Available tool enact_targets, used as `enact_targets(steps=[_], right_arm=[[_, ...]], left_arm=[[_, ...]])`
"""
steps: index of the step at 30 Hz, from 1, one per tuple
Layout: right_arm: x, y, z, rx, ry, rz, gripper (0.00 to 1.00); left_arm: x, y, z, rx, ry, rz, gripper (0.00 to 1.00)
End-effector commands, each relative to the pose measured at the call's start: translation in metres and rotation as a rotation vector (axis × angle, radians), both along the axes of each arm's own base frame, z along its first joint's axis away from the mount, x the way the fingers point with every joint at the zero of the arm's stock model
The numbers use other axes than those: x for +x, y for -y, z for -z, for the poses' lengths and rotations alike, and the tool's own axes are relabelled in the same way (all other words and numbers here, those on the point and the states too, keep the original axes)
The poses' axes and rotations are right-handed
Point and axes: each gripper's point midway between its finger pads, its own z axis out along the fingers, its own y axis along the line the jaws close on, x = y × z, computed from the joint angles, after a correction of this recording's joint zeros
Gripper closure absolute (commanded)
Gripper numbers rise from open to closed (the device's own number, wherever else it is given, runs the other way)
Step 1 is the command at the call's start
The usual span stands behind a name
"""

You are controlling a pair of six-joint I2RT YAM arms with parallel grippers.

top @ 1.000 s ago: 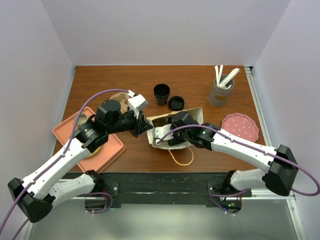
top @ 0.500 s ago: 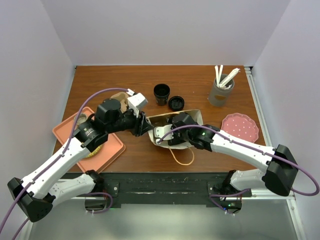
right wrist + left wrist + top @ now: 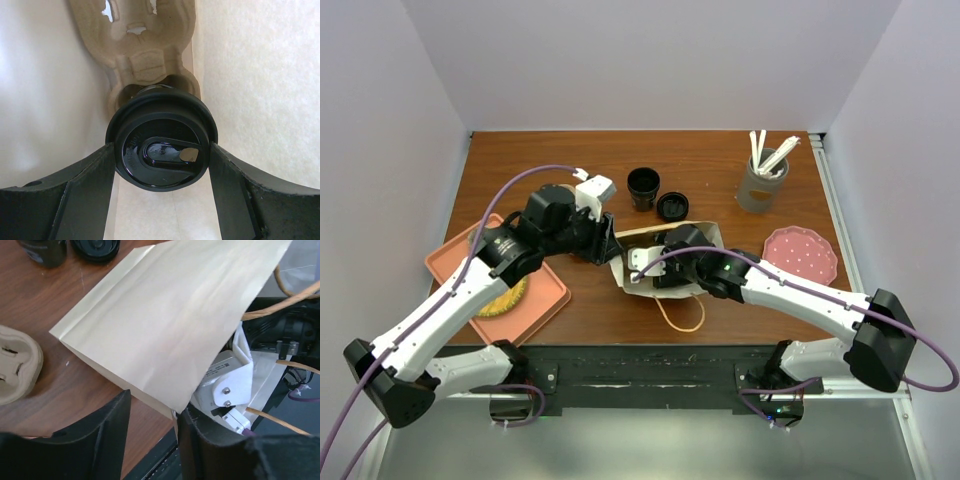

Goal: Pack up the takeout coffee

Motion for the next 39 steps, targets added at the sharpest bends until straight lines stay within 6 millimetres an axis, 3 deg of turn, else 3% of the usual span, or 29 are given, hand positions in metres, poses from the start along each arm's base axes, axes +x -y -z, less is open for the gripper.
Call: enact_targets(steps=[1,11,12,14,16,17,21,24,30,33,36,39], right_arm=[[0.003,-0.006,-0.012,0.087,0.027,0.024,0.53],[-0.005,-0.003,-0.008,0.103,0.002,0.014,0.53],[-0.005,-0.003,-0.007,0.101,-0.001,0.015,0.53],[-0.004,-0.002,-0.008,0.109,0.003,0.029,0.53],[-0.002,-0.001,-0.010,0.107,0.008,0.046,0.54],[-0.001,-0.002,-0.010,0.108,0.008,0.049,0.54],[0.001,-0.003,-0.009,0.106,0.010,0.060,0.54],[0.002,-0.007,-0.011,0.125,-0.001,0.069,0.54],[-0.003,-0.007,-0.006,0.144,-0.012,0.080,0.54],[-0.002,-0.006,-0.009,0.153,-0.002,0.087,0.55],[-0.003,-0.003,-0.007,0.146,-0.005,0.091,0.54],[-0.004,-0.003,-0.007,0.164,-0.009,0.096,0.54]], left_arm=[[0.001,0.006,-0.007,-0.021,-0.031,-0.008,0.58],[0.000,0.009,-0.007,-0.016,-0.004,0.039,0.77],[-0.002,0.011,-0.010,-0.027,0.010,0.062,0.75],[-0.003,0.009,-0.021,-0.040,0.037,0.057,0.59],[-0.001,-0.003,-0.020,-0.002,0.017,-0.017,0.51],[0.000,-0.006,-0.028,-0.005,0.022,-0.037,0.50],[-0.011,-0.022,-0.016,0.040,-0.093,-0.122,0.47],[-0.024,-0.023,-0.002,0.067,-0.209,-0.137,0.47],[-0.025,-0.016,0.001,0.066,-0.255,-0.121,0.48],[-0.023,-0.013,0.013,0.086,-0.290,-0.124,0.50],[-0.015,-0.009,0.012,0.074,-0.267,-0.128,0.53],[-0.006,-0.003,0.007,0.063,-0.228,-0.124,0.67]])
